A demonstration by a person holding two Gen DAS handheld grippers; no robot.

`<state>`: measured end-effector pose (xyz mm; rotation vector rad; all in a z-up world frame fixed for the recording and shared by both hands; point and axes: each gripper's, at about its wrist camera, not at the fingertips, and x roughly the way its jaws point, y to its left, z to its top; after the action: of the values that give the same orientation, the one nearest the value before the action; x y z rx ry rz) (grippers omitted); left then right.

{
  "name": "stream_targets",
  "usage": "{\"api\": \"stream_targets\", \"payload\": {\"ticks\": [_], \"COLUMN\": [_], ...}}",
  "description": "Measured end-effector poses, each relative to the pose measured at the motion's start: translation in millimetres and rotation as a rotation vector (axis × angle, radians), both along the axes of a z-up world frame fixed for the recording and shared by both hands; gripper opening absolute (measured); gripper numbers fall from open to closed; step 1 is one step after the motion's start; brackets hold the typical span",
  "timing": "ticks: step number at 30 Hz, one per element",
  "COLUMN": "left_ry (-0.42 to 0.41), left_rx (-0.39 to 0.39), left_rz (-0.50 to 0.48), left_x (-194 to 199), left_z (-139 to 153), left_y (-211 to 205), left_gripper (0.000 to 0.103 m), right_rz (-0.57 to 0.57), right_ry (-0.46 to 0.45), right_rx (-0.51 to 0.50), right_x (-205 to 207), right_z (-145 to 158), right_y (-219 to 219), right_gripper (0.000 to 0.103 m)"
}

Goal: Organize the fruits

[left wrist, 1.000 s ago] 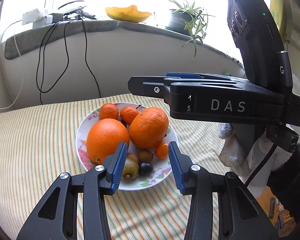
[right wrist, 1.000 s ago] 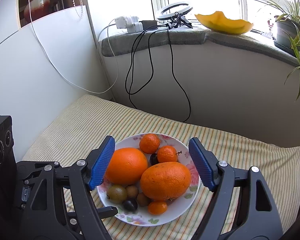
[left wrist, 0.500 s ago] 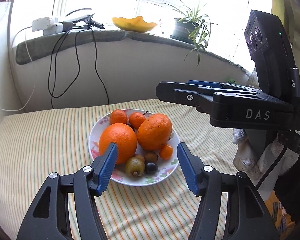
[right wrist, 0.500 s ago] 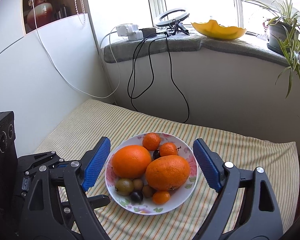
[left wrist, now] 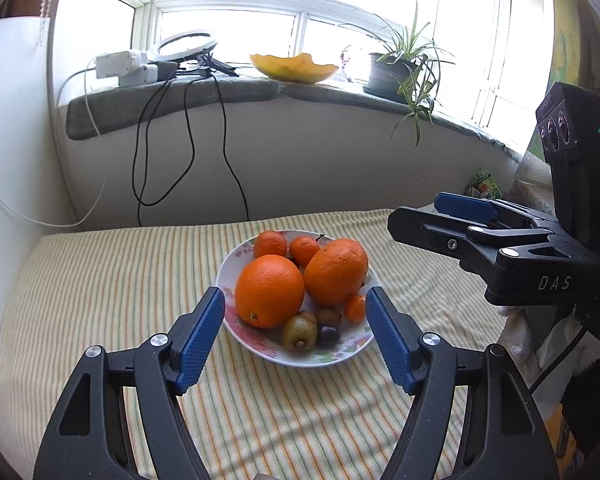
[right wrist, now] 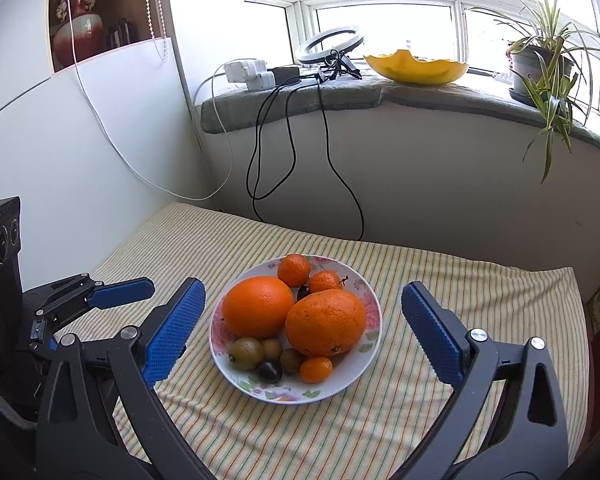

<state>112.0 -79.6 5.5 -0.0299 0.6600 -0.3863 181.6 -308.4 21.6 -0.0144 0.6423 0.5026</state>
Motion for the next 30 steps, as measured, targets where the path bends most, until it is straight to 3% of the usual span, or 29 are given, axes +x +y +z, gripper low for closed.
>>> {"api": "stream_targets", "payload": {"ticks": [15, 30], "left_ry": [-0.045, -0.049], "left_rx": [-0.002, 0.005], "left_rz": [0.100, 0.107], "left_x": [-25, -27], "left_z": [10, 9], "left_y": [15, 14], "left_gripper": [0.077, 0.077], "right_rz": [-0.137, -0.145], "right_ry": [-0.036, -0.020], "right_rx": [0.059, 0.055], "right_x": [-38, -47], "right_z": [-1, -10], "right_y": [-42, -42], "right_gripper": [0.101, 0.103]}}
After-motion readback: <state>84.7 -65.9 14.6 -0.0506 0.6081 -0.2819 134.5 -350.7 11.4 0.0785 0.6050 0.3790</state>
